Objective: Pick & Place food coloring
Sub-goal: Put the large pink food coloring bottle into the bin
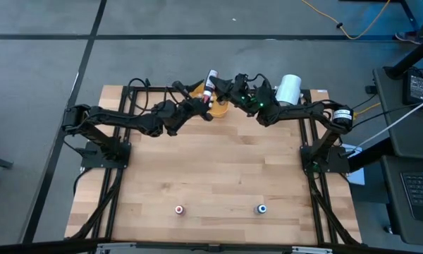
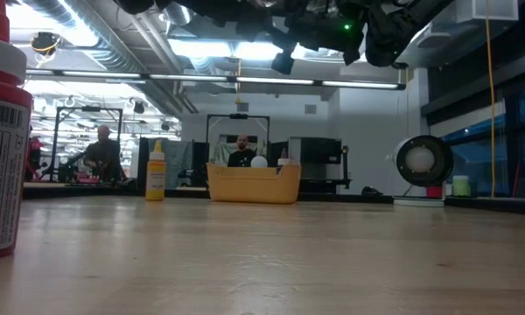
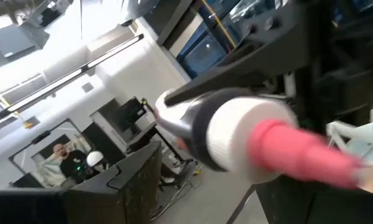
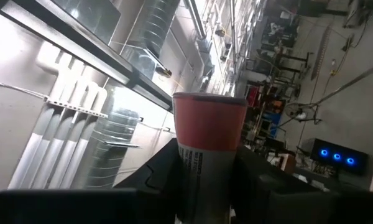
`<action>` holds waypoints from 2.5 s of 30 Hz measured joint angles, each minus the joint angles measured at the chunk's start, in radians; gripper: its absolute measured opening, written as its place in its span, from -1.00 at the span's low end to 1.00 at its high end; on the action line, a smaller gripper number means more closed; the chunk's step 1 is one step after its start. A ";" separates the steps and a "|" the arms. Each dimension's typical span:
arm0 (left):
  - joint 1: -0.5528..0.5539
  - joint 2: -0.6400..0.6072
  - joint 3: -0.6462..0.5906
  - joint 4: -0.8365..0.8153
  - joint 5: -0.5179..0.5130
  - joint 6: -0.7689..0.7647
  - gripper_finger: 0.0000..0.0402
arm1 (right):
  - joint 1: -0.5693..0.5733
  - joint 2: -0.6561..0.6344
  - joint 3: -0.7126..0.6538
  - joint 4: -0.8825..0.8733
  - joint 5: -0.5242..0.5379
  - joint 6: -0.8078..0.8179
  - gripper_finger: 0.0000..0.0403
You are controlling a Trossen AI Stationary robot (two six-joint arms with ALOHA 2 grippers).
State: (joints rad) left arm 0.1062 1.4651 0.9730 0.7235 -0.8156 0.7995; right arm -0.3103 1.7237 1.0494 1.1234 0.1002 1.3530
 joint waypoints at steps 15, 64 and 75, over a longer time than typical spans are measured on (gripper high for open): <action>0.000 0.000 0.000 0.050 0.054 0.052 0.14 | 0.000 0.001 0.003 -0.003 0.000 -0.002 -0.46; 0.006 -0.002 0.049 0.073 -0.003 0.119 -0.28 | -0.050 -0.002 0.001 0.064 -0.275 -0.091 0.23; 0.014 -0.016 0.140 0.024 -0.181 0.159 -0.28 | -0.168 -0.100 0.001 -0.153 -0.544 -0.302 0.19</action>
State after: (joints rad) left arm 0.1204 1.4493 1.1131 0.7470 -0.9968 0.9585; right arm -0.4782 1.6242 1.0500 0.9705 -0.4435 1.0514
